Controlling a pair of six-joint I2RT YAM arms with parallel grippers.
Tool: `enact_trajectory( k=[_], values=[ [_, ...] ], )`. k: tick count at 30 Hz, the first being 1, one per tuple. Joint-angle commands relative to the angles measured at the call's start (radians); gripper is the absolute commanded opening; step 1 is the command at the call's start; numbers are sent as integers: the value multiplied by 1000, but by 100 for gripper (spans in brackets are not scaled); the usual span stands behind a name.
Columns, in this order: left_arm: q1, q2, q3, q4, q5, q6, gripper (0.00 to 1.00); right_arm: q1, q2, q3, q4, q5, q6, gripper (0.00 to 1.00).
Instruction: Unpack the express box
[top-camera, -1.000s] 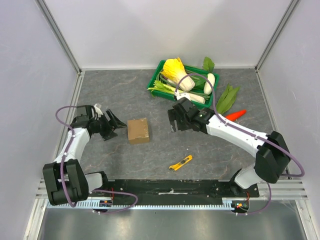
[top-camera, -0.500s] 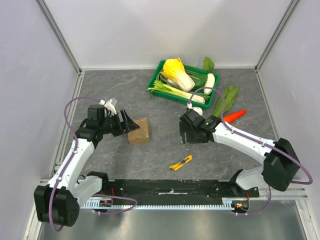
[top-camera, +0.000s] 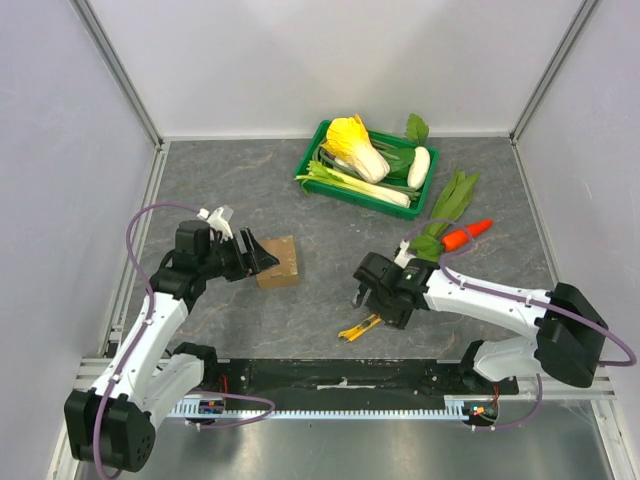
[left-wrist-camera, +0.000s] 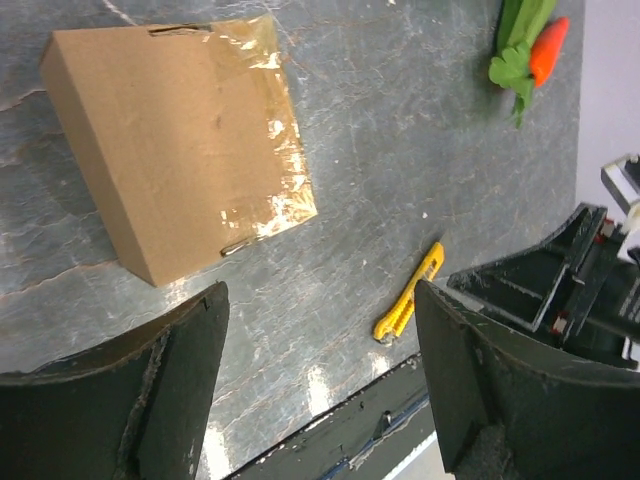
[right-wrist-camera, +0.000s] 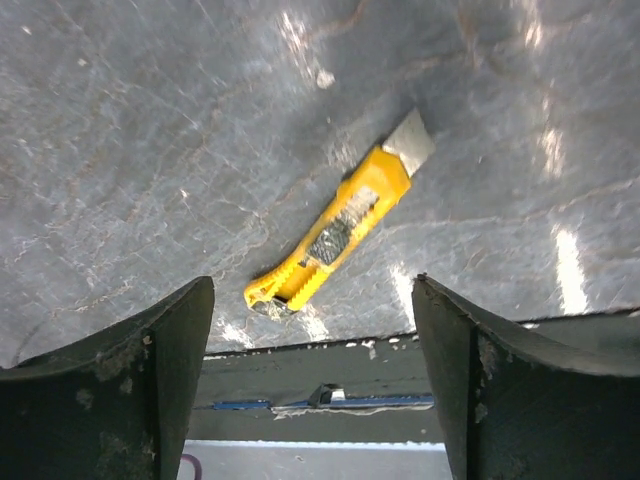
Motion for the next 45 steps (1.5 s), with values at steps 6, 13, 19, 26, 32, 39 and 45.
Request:
enact_trajectory(
  k=[6,13,19,26,32,39,45],
  values=[
    [-3,-42,1,-59,-112,-24,80,109,58,123,-139,138,469,86],
    [-2,-86,1,-71,-141,-24,80,108,153,127,-182,114,538,81],
    [-3,-89,0,-74,-144,-26,80,109,181,99,-185,120,566,80],
    [-3,-82,3,-79,-149,-24,80,109,246,96,-185,126,566,76],
    [-3,-74,4,-83,-152,-23,80,109,295,114,-179,141,563,69],
    [-3,-73,4,-83,-160,-26,80,95,304,81,-121,123,563,62],
    [-3,-68,7,-88,-167,-24,80,77,322,82,-111,118,543,53]
  ],
)
